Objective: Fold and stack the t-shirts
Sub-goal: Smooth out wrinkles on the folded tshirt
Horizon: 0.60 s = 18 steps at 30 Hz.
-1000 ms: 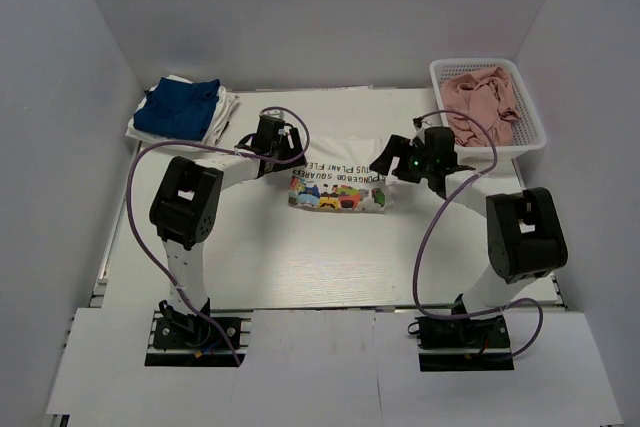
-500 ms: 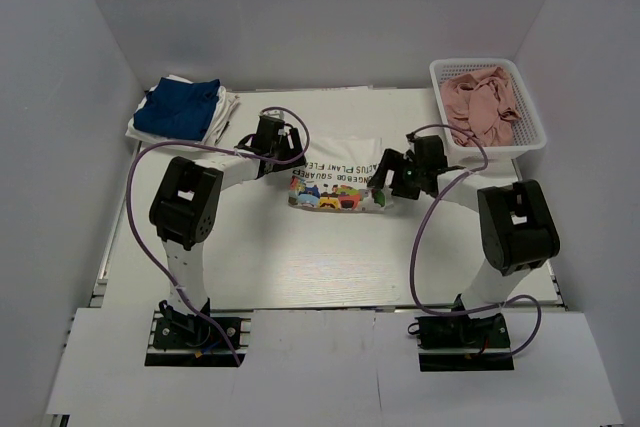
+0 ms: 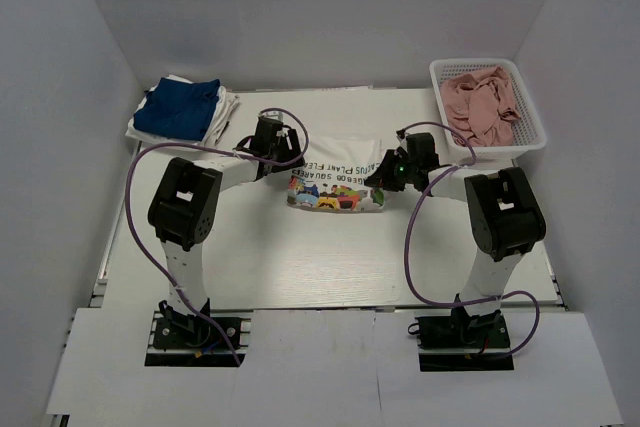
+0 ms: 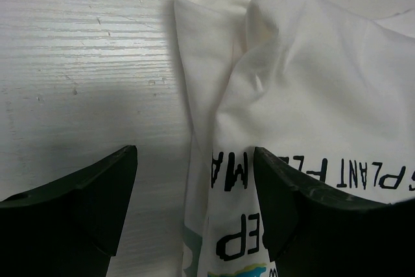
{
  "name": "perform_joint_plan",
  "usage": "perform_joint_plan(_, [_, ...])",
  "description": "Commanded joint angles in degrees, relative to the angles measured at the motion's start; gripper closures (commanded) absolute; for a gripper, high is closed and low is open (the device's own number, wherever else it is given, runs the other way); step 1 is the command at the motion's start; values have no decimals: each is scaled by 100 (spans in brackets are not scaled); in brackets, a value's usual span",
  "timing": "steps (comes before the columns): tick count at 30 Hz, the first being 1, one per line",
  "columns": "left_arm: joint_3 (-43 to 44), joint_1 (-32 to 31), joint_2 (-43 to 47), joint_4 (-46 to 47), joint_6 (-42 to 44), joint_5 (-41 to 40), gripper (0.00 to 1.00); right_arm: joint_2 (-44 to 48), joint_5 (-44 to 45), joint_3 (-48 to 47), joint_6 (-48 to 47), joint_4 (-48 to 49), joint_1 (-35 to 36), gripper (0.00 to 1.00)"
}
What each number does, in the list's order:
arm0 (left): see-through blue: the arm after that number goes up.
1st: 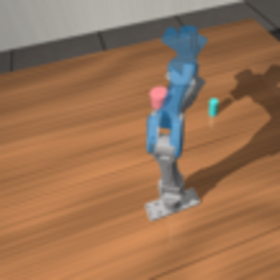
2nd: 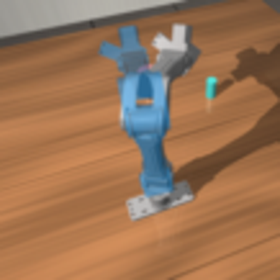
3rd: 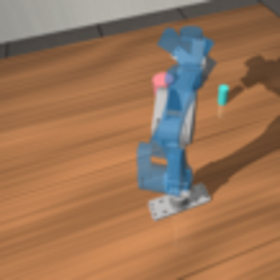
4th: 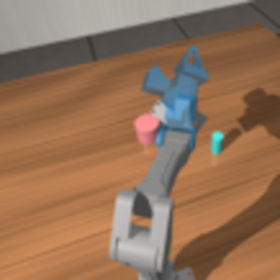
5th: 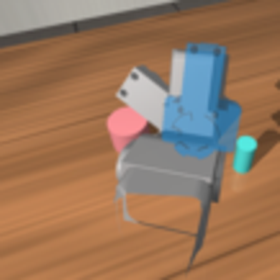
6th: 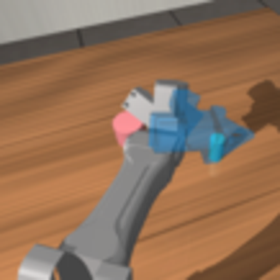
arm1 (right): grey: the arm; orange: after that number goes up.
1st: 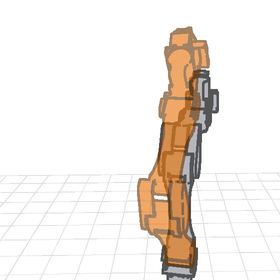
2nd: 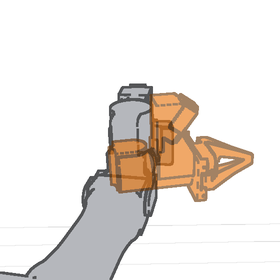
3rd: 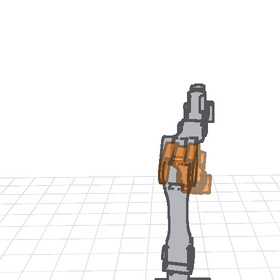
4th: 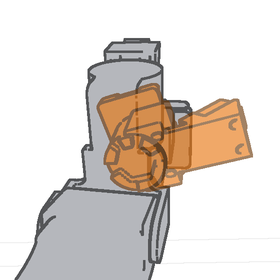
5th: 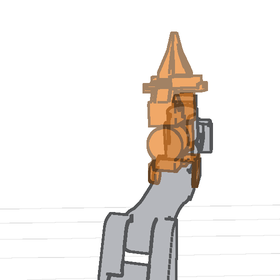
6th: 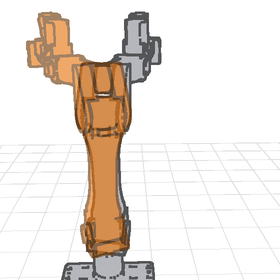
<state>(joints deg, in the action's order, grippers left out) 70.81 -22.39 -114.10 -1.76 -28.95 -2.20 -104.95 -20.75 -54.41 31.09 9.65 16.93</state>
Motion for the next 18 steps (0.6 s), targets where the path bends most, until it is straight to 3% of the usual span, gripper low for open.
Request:
perform_joint_plan(1, [-155,60,135,-316,12,35,18,62,-358,115,151,476,-14,100])
perform_joint_plan(5, [-208,60,134,-247,-41,262,19,53,-789,519,415,1589,-102,100])
perform_joint_plan(7, [-409,112,274,-63,-41,369,20,36,-1138,984,643,2503,-172,100])
perform_joint_plan(9, [-471,112,354,9,-41,448,20,-26,-1569,1352,1167,4177,-242,100])
perform_joint_plan(12, [-524,112,354,62,-93,518,21,-324,-1993,1468,1582,5191,-330,100])
perform_joint_plan(15, [-524,112,302,62,-93,676,29,-553,-2047,1451,1602,5294,-313,100])
perform_joint_plan(16, [-576,164,301,114,-93,738,31,-527,-1629,1416,1367,5093,-304,100])
perform_joint_plan(18, [-577,165,249,176,-93,852,34,-449,-1188,1258,928,3779,-287,100])
